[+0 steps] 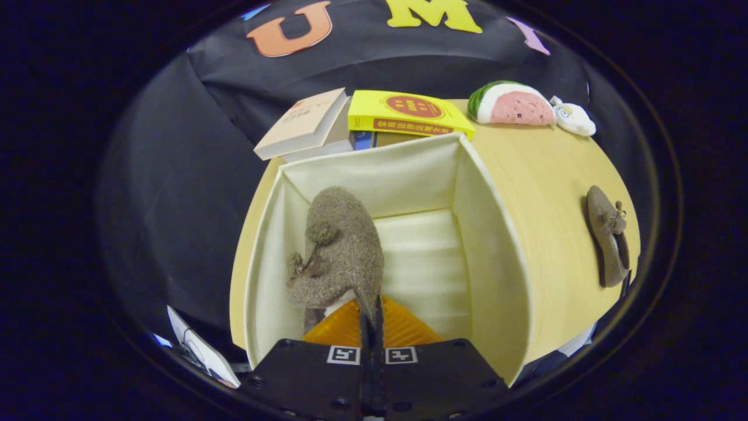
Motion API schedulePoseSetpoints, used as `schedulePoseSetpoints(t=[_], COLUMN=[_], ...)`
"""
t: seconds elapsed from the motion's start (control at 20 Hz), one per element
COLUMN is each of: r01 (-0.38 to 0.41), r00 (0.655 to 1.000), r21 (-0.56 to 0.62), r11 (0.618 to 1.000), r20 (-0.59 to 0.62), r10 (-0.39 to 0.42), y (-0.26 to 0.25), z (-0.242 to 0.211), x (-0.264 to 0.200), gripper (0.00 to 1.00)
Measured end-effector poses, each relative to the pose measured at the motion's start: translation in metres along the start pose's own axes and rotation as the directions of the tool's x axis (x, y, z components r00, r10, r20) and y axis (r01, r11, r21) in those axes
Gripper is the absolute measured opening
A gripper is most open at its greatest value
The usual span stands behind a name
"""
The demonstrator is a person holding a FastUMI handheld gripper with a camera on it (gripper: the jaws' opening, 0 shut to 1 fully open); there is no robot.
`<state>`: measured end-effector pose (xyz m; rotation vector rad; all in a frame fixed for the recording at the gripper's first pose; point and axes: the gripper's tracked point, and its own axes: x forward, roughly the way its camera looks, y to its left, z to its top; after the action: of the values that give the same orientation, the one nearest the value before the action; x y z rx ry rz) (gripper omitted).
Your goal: Open the storage box then place both shoes into the box .Put the left shoe in first, then the right shoe, with the right side of both shoes facing outward in a uniform manner.
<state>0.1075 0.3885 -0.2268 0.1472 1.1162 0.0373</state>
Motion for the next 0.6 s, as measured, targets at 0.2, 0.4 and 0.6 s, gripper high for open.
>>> schedulePoseSetpoints(t=[0.2, 0.4, 0.6], r01=[-0.017, -0.058, -0.08], r00=[1.0, 0.998, 0.993], r21=[-0.029, -0.071, -0.123], r11=[0.999, 0.996, 0.989], r20=[-0.02, 0.028, 0.079], r10=[0.017, 0.06, 0.09], y=[0.013, 0.02, 0.01], z=[-0.005, 0.003, 0.008], x=[0.011, 0.003, -0.031], gripper=[0.1, 0.22, 0.93])
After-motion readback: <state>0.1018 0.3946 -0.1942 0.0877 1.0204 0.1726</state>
